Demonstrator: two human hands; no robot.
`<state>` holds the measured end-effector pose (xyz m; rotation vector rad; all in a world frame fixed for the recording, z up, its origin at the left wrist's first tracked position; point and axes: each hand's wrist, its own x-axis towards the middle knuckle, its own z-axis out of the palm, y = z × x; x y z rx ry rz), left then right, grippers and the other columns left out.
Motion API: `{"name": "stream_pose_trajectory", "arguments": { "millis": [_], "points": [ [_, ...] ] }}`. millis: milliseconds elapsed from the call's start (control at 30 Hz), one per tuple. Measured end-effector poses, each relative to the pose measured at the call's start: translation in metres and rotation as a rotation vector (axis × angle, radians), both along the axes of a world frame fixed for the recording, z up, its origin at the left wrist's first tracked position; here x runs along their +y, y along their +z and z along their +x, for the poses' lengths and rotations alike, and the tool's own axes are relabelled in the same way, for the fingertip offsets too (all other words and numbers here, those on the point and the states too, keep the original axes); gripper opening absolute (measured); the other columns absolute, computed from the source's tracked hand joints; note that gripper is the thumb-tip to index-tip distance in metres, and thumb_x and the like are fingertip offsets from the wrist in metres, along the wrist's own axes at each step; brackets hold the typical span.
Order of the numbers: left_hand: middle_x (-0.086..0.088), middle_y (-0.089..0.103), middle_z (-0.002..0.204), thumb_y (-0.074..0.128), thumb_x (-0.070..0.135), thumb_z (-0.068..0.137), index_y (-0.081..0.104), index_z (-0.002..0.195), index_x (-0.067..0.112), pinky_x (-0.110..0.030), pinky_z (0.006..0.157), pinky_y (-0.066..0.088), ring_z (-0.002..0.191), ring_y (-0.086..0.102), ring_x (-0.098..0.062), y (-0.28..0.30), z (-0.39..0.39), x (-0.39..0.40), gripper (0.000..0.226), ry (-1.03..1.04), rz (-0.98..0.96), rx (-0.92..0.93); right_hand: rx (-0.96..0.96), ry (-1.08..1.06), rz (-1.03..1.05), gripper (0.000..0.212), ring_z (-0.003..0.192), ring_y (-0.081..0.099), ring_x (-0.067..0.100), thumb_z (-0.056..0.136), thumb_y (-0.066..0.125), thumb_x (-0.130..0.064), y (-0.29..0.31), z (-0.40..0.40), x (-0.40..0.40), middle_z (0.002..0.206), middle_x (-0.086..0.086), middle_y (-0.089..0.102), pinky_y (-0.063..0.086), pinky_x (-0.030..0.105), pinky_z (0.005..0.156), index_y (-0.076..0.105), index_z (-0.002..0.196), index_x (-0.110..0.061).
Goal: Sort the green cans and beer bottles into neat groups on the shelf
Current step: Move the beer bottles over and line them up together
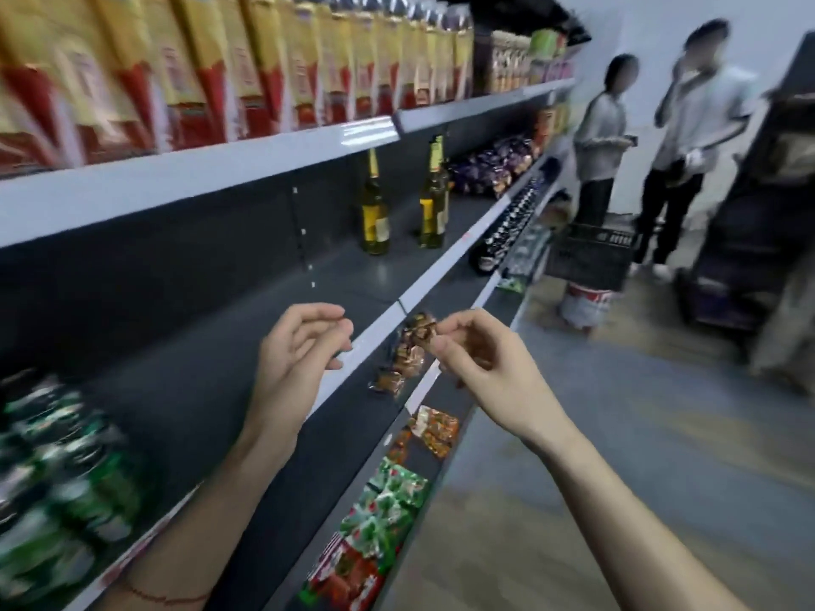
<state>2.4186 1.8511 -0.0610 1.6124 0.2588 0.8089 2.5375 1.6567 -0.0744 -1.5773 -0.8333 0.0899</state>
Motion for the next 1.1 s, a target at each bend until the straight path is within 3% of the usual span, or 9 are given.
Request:
{"name": "stream_pose_trajectory", "arguments": {
  "millis": [133, 267, 400, 533, 633, 833, 933, 1100],
  "points": [
    [0.004, 0.078, 0.094, 0.073, 0.037, 0.083, 0.071, 0.103, 0.023, -0.028, 0.077, 0.058, 0.088, 0.073, -0.009, -0.001, 0.092, 0.005, 0.025, -0.037, -0.047, -0.038, -0.020, -0.069, -0.027, 0.010, 0.078, 0.063, 0.017, 0.097, 0.071, -0.026, -0.002, 0.070, 0.009, 0.087, 0.002, 0.070, 0.056, 0.053, 0.078, 0.065, 0.103, -0.022],
    [0.003, 0.078, 0.096, 0.071, 0.035, 0.085, 0.071, 0.106, 0.023, -0.026, 0.075, 0.059, 0.088, 0.074, -0.009, -0.002, 0.179, 0.022, 0.024, -0.053, -0.075, -0.069, -0.029, -0.087, -0.063, 0.009, 0.087, 0.067, 0.023, 0.097, 0.071, -0.026, 0.000, 0.147, 0.035, 0.092, 0.003, 0.072, 0.056, 0.053, 0.080, 0.065, 0.103, -0.025],
    [0.002, 0.079, 0.097, 0.070, 0.036, 0.085, 0.072, 0.105, 0.023, -0.025, 0.073, 0.057, 0.089, 0.075, -0.010, 0.001, 0.255, 0.046, 0.024, -0.026, -0.111, -0.075, -0.043, -0.078, -0.111, 0.011, 0.080, 0.064, 0.006, 0.097, 0.070, -0.025, 0.004, 0.225, 0.057, 0.091, -0.009, 0.073, 0.056, 0.045, 0.078, 0.064, 0.106, -0.023],
    [-0.001, 0.078, 0.097, 0.072, 0.029, 0.087, 0.070, 0.103, 0.020, -0.027, 0.073, 0.059, 0.085, 0.073, -0.010, 0.004, 0.317, 0.066, 0.019, 0.014, -0.111, -0.054, -0.011, -0.092, -0.113, 0.014, 0.084, 0.064, 0.007, 0.096, 0.071, -0.029, -0.001, 0.297, 0.080, 0.096, 0.002, 0.072, 0.055, 0.042, 0.082, 0.062, 0.106, -0.026],
    [-0.005, 0.076, 0.098, 0.071, 0.016, 0.096, 0.069, 0.106, 0.013, -0.034, 0.076, 0.058, 0.085, 0.073, -0.012, 0.001, 0.355, 0.082, 0.011, 0.066, -0.092, -0.026, -0.007, -0.069, -0.147, 0.030, 0.095, 0.068, 0.017, 0.088, 0.069, -0.045, -0.012, 0.349, 0.099, 0.104, 0.006, 0.072, 0.055, 0.035, 0.085, 0.059, 0.110, -0.027],
    [0.007, 0.078, 0.090, 0.071, 0.019, 0.097, 0.070, 0.099, 0.022, -0.027, 0.076, 0.060, 0.085, 0.074, -0.007, -0.007, 0.413, 0.115, 0.003, 0.206, -0.078, 0.019, -0.063, -0.017, -0.194, 0.035, 0.104, 0.064, 0.014, 0.092, 0.074, -0.035, -0.039, 0.466, 0.151, 0.111, -0.010, 0.062, 0.052, 0.029, 0.082, 0.053, 0.118, -0.024],
    [0.007, 0.079, 0.089, 0.070, 0.017, 0.098, 0.073, 0.099, 0.021, -0.026, 0.075, 0.060, 0.087, 0.075, -0.009, -0.008, 0.440, 0.126, 0.005, 0.301, -0.037, 0.019, -0.148, 0.029, -0.185, 0.045, 0.103, 0.063, 0.016, 0.090, 0.078, -0.030, -0.044, 0.518, 0.180, 0.111, -0.005, 0.062, 0.052, 0.033, 0.085, 0.050, 0.123, -0.019],
    [0.004, 0.079, 0.090, 0.070, 0.017, 0.098, 0.074, 0.098, 0.021, -0.027, 0.075, 0.060, 0.092, 0.075, -0.014, -0.002, 0.481, 0.136, 0.005, 0.486, -0.058, 0.033, -0.207, 0.097, -0.153, 0.072, 0.123, 0.056, 0.037, 0.086, 0.082, -0.024, -0.044, 0.589, 0.219, 0.133, 0.017, 0.055, 0.049, 0.056, 0.100, 0.041, 0.140, -0.002]
  ]
}}
